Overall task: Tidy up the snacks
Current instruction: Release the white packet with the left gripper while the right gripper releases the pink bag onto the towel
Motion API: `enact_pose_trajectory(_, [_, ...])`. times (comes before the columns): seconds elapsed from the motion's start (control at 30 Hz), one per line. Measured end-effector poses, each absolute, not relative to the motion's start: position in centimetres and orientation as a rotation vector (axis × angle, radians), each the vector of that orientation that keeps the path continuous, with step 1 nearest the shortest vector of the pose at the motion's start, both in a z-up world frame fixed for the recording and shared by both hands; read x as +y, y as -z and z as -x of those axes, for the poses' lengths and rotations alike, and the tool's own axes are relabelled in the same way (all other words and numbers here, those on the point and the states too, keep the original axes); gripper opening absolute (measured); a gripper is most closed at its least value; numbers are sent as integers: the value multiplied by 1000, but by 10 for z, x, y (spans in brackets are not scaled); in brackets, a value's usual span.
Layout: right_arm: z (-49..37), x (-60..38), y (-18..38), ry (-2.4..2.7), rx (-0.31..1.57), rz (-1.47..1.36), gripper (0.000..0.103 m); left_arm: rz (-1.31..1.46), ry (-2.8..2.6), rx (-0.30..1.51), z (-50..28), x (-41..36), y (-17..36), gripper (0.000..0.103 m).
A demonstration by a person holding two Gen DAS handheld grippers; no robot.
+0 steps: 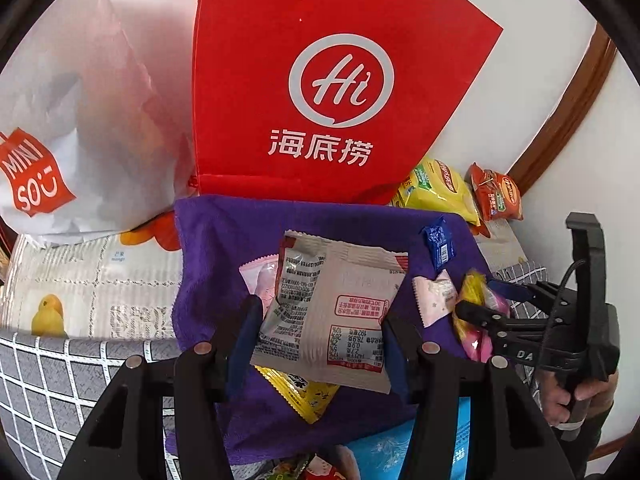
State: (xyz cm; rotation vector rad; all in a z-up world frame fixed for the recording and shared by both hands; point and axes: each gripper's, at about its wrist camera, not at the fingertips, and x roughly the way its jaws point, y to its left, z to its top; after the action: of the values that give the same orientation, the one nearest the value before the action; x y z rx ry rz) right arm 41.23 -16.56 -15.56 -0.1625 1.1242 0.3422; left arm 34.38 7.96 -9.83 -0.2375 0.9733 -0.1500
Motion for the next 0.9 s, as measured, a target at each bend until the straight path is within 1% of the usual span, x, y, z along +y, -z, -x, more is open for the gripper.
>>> enact_pose_trajectory(0.07, [-413, -165, 157, -334, 1120, 176, 76, 259, 176, 982, -344, 78, 100, 54])
enact_pose_trajectory(0.3, [-409, -167, 144, -322, 1081, 169, 76, 257, 241, 1017, -344, 60, 109, 54])
enact_pose_trajectory(0.4, [-406, -172, 133, -314, 1049, 145, 80, 260, 279, 1035, -344, 51, 113, 54])
enact_pose_trajectory(0.63, [-406, -181, 120, -296, 1022, 107, 80, 225, 279, 1073, -346, 37, 124, 55])
enact_pose_trajectory(0.9, [-406, -180, 118, -294, 1011, 109, 80, 241, 254, 1089, -348, 43, 128, 55])
